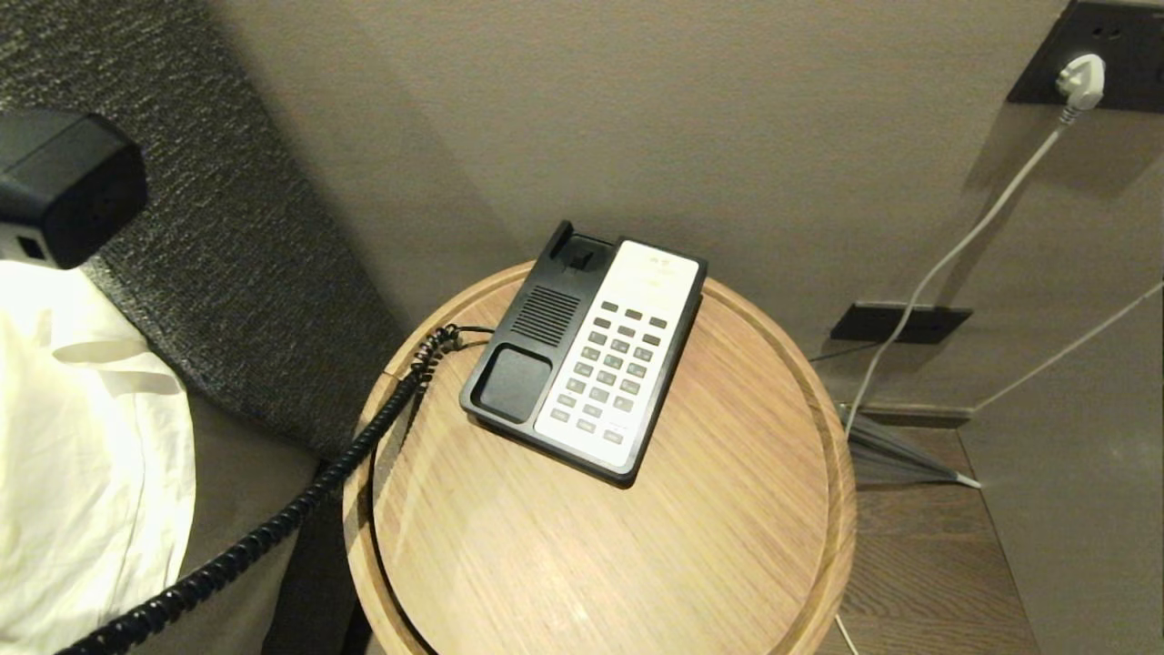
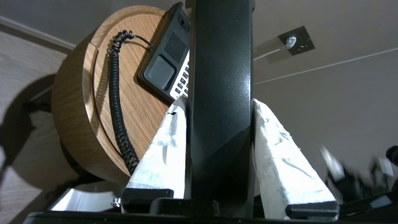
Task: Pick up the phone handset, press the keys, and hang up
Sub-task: Dial the number
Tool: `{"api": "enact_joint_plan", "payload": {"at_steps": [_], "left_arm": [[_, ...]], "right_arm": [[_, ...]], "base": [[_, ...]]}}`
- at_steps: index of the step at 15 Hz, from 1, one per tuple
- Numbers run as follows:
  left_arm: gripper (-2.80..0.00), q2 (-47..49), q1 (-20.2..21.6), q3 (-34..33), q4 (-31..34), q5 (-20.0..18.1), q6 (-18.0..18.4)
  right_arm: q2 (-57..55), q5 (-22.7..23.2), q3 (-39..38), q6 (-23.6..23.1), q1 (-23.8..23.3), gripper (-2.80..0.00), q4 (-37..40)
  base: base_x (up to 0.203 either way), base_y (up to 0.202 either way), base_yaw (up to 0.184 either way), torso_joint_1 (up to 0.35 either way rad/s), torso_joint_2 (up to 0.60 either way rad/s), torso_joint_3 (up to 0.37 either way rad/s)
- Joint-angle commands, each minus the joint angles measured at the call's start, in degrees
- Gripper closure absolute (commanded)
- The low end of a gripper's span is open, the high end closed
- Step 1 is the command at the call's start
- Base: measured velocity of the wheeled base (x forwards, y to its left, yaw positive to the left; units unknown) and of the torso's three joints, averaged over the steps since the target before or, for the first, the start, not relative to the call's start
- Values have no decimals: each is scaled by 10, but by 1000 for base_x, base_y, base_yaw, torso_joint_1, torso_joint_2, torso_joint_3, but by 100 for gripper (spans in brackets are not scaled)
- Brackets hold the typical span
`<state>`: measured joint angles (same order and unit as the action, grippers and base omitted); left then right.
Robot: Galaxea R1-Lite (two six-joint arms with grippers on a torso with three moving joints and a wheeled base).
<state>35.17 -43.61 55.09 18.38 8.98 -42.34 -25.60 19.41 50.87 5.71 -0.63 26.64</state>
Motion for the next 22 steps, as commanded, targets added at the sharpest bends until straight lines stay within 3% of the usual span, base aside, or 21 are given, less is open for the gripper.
{"api": "enact_joint_plan", "payload": {"at_steps": [1,3,5,8,10,13,16,22], "left_arm": [[0,-11,-1,-9,1,1,4],[0,-13,-1,-13,1,1,4],[0,-16,-1,-24,1,1,4],[0,-20,-1,-35,0,1,3],[0,-22,-1,-43,-4,0,3],[0,-29,-1,-67,-17,-1,3],[0,-28,-1,-68,-18,-3,2],[0,-34,-1,-86,-22,-9,2]], "right_arm": [[-256,12,42,-28,5,0,-38],[-385,8,82,-46,31,0,-93],[-468,-6,117,-29,113,0,-141],[-517,-75,138,30,266,0,-190],[-563,-150,144,66,339,0,-235],[-592,-190,136,83,387,0,-273],[-613,-193,134,106,415,0,-283],[-662,-194,136,107,451,0,-321]], "base": [[0,0,0,0,0,0],[0,0,0,0,0,0],[0,0,0,0,0,0],[0,0,0,0,0,0],[0,0,0,0,0,0],[0,0,0,0,0,0],[0,0,0,0,0,0],[0,0,0,0,0,0]]}}
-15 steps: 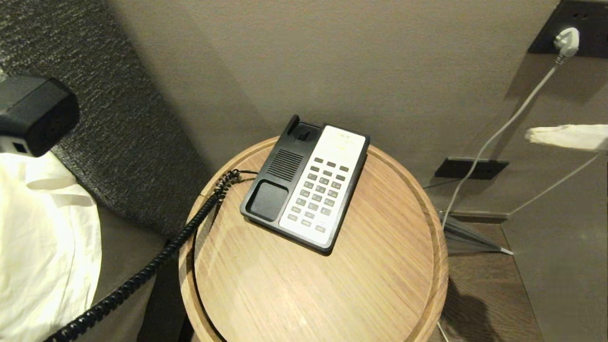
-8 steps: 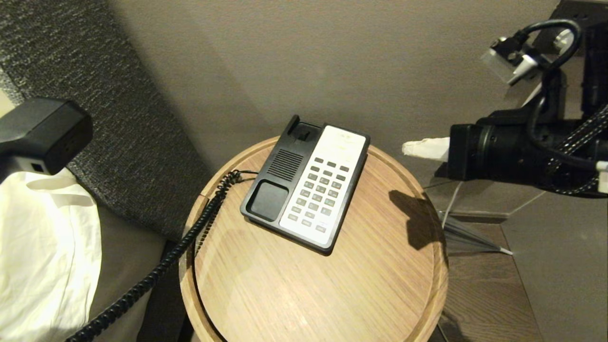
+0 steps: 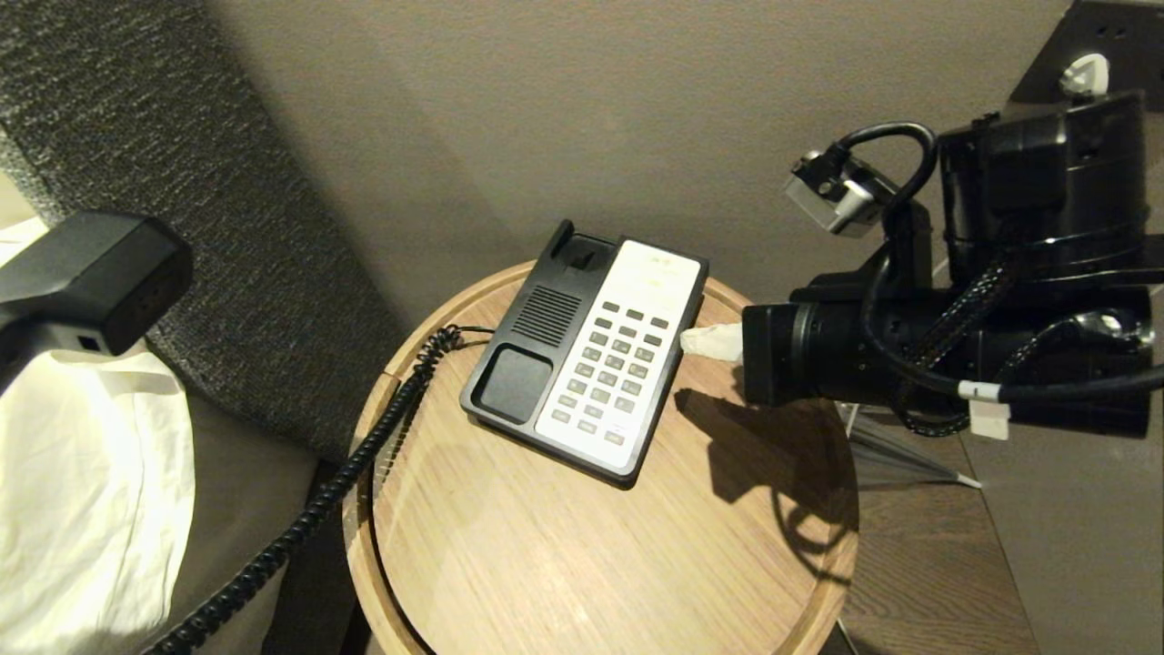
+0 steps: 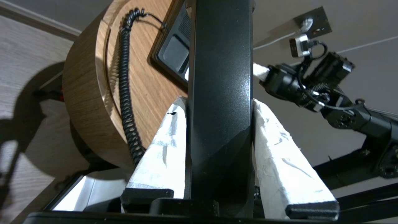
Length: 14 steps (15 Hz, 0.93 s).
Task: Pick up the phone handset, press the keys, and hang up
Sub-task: Dial the number
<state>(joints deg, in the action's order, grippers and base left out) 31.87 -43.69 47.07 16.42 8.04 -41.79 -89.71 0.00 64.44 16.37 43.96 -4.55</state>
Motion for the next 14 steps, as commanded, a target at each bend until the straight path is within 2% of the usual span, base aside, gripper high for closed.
{"api": "enact_joint_plan", "payload": {"at_steps": [1,3,14], "left_arm": [[0,-2,0,-11,-7,0,-2],[0,-5,0,-13,-13,-1,-2],[0,-11,0,-28,-14,-2,-2]], "right_arm": [[-28,-5,-2,1,5,0,-26],[-44,-30,0,0,4,0,-47],[-50,-33,-15,1,5,0,-63]], "base": [[0,0,0,0,0,0],[0,0,0,0,0,0],[0,0,0,0,0,0]]}}
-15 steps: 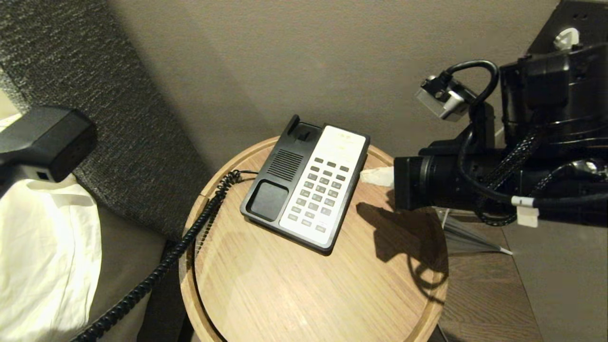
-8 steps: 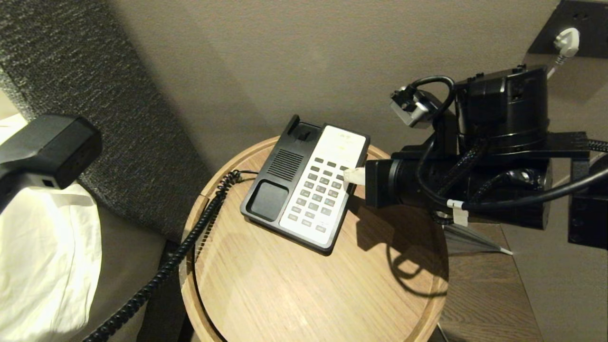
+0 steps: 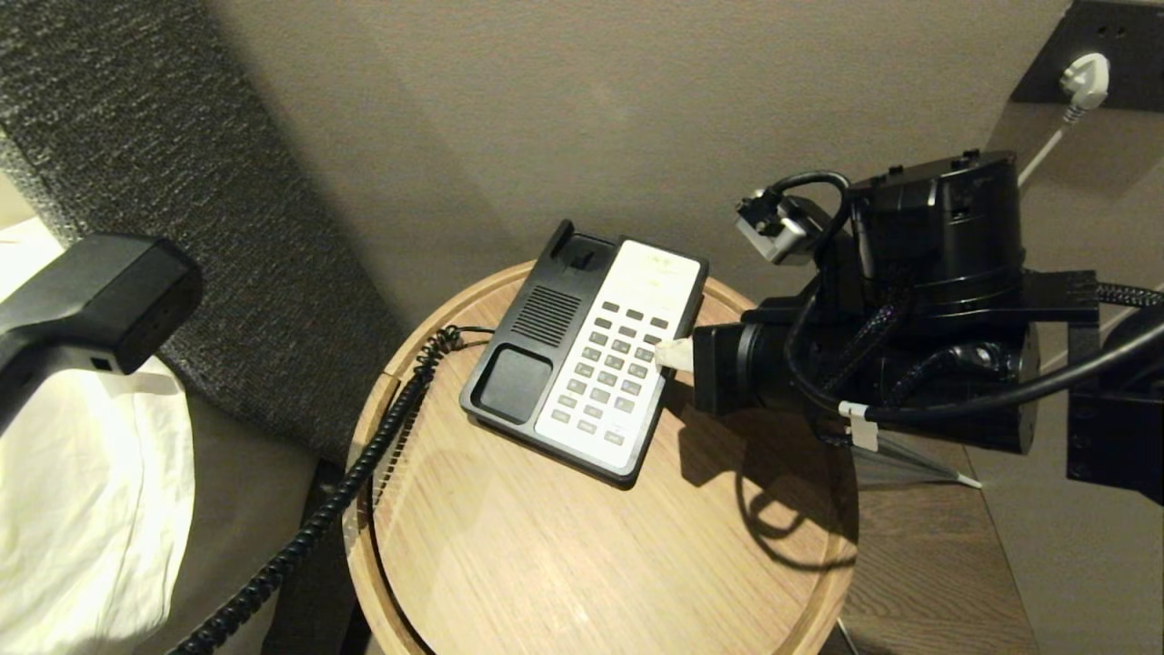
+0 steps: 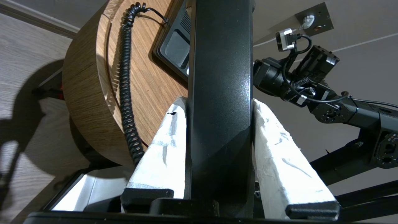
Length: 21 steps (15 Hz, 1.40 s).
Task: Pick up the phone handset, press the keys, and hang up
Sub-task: Dial the number
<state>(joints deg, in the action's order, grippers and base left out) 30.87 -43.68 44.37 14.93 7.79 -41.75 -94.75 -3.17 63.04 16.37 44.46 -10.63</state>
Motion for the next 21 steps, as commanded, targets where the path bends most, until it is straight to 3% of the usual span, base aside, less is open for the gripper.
{"api": "enact_joint_plan", "payload": {"at_steps": [1,21], "left_arm": [[0,-2,0,-2,1,0,-3],[0,-13,0,-9,2,-3,-3]], "right_arm": [[-2,-1,0,1,0,0,-2],[-25,0,6,1,12,0,-36]], "base": [[0,0,0,0,0,0],[0,0,0,0,0,0]]}}
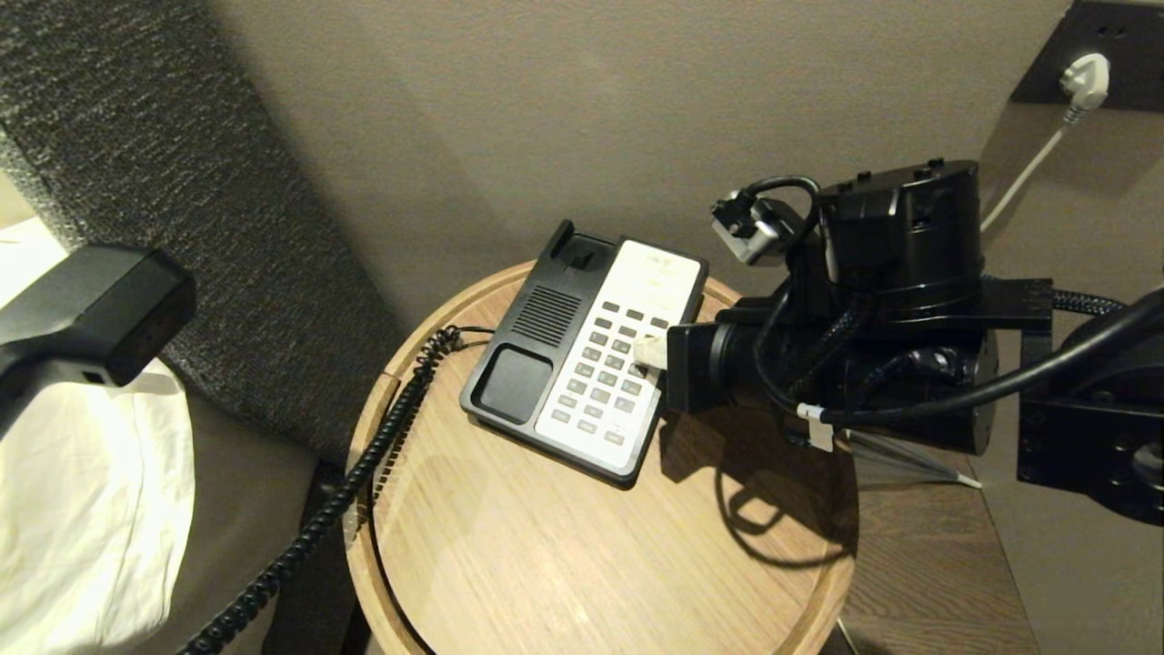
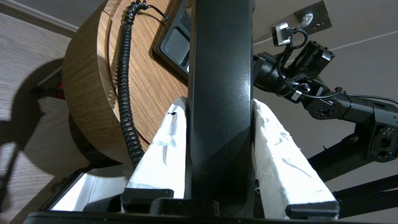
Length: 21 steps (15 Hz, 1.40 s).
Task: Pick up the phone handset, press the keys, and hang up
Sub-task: Dial the number
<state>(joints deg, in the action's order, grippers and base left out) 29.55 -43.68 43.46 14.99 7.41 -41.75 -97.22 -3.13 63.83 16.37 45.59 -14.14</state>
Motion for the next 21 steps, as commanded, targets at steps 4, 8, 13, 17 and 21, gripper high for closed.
{"api": "enact_joint_plan", "payload": {"at_steps": [4,8,13,17,21], "left_arm": [[0,-5,0,-6,1,1,-3],[0,-6,0,-7,1,1,-3],[0,-7,0,-8,1,0,-3],[0,-12,0,-16,1,0,-3],[0,-12,0,-16,1,0,-3]], "right_arm": [[-3,-2,0,1,-1,0,-2],[-4,-17,-10,-2,-9,0,-3],[16,-14,-11,5,-9,0,-3],[22,-14,-9,4,-9,0,-2],[22,-13,-13,5,-5,0,-2]], "base": [[0,0,0,0,0,0],[0,0,0,0,0,0],[0,0,0,0,0,0],[0,0,0,0,0,0],[0,0,0,0,0,0]]}}
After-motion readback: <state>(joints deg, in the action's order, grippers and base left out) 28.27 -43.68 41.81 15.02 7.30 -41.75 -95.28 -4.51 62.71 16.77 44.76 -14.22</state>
